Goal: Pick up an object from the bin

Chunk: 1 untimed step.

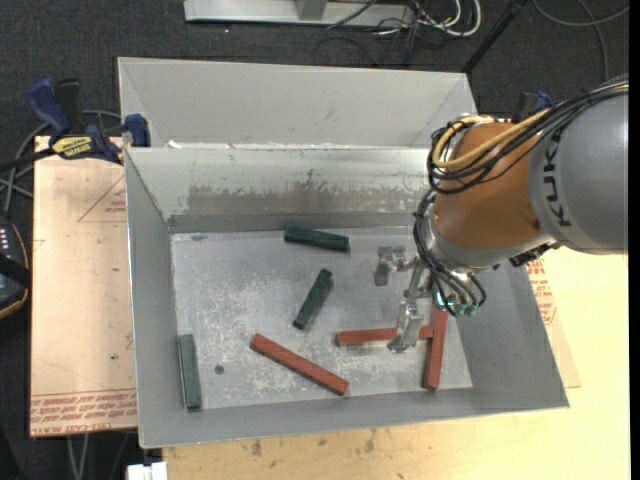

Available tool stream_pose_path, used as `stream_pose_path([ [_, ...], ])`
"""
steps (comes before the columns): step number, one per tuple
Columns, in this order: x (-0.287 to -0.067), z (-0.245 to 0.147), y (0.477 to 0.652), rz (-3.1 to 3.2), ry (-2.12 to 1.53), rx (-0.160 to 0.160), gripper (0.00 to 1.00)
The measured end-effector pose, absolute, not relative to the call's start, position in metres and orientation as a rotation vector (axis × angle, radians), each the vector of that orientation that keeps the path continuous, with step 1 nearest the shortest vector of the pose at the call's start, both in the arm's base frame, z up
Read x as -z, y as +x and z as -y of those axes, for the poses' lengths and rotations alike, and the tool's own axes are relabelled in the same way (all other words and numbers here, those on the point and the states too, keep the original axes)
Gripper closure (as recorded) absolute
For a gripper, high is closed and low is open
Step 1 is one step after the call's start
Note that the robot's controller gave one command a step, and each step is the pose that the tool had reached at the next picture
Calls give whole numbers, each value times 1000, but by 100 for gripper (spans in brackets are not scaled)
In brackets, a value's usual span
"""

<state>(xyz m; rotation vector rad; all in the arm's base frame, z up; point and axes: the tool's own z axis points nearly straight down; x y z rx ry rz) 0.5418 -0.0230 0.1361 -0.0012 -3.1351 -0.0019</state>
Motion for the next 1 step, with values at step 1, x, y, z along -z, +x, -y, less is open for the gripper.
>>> stream_pose_path([
  [1,-140,23,544,3142,1,1,100],
])
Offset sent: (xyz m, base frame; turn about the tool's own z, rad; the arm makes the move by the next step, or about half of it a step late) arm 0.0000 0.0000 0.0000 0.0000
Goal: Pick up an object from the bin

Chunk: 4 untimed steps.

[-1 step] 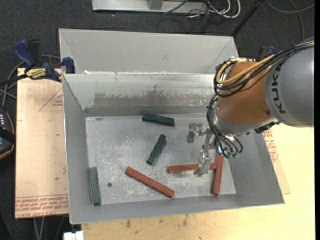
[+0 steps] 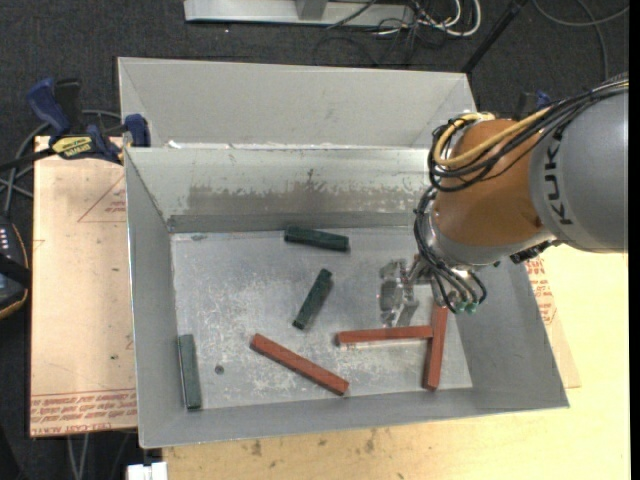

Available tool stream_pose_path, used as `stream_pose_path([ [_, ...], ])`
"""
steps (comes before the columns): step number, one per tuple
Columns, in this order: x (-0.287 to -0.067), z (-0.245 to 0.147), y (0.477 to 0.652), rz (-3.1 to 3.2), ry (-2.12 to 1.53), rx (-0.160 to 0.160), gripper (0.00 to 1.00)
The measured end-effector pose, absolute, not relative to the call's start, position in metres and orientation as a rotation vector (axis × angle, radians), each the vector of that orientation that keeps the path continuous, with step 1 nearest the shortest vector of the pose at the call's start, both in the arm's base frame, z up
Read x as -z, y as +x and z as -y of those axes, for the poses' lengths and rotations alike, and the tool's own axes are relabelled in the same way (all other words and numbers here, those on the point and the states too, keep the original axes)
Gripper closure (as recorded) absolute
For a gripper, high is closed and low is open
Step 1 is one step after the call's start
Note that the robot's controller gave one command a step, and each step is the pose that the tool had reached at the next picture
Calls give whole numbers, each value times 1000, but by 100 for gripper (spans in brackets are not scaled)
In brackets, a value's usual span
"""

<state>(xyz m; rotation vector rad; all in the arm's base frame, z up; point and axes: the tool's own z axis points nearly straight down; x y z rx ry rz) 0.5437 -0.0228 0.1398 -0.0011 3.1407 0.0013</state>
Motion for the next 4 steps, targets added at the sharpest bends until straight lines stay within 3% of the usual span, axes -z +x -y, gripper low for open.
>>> stream_pose_path([
  [1,-140,23,544,-3141,-2,-1,0],
  [2,-66,34,538,-3147,48,-2,0],
  [3,-71,34,540,-3140,46,-1,100],
  [4,-216,25,560,-3129,-44,0,100],
])
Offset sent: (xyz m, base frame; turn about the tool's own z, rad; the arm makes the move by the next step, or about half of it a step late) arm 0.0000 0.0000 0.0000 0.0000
